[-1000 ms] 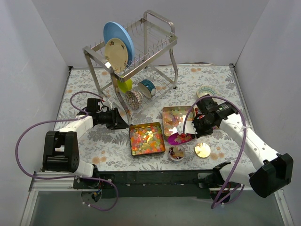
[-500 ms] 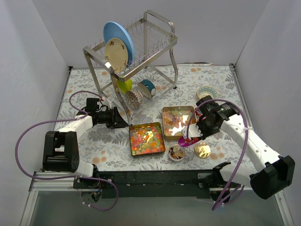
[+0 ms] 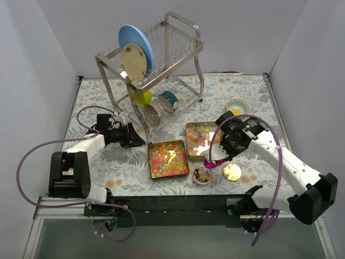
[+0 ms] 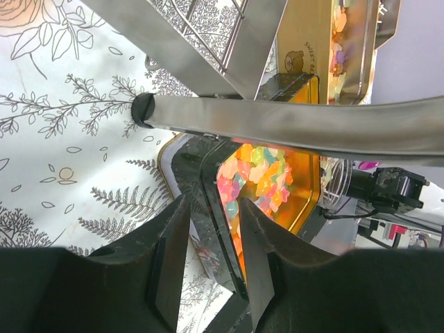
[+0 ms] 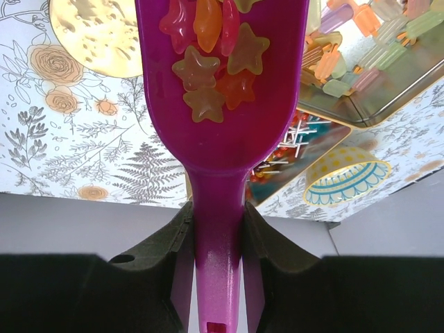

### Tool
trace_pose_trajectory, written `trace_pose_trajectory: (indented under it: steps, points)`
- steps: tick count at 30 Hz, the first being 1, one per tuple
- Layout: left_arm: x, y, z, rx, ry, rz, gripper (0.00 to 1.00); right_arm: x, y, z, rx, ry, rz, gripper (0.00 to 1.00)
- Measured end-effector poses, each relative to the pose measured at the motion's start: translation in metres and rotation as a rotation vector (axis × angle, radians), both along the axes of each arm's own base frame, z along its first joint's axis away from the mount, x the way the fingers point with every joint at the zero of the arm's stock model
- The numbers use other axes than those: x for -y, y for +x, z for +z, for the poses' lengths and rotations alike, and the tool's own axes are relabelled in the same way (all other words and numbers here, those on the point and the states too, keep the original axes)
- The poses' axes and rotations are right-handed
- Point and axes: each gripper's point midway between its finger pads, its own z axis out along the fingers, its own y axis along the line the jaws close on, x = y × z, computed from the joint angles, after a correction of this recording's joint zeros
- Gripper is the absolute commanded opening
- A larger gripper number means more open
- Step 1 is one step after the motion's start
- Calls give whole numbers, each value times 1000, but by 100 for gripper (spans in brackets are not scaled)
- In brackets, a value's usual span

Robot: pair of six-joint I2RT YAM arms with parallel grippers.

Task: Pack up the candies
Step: Place the fake candies in the packing bottle.

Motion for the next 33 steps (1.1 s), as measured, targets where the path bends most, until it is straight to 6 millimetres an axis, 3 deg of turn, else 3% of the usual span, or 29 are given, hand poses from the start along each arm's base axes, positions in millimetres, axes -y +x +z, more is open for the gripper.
trace_pose_trajectory:
  steps: [19, 33]
  points:
    - [-3, -7, 6, 52, -6, 24, 37, -14, 0, 9, 120, -178, 47, 1]
    - [-13, -5, 10, 62, -10, 71, 39, -16, 0, 16, 168, -194, 54, 1]
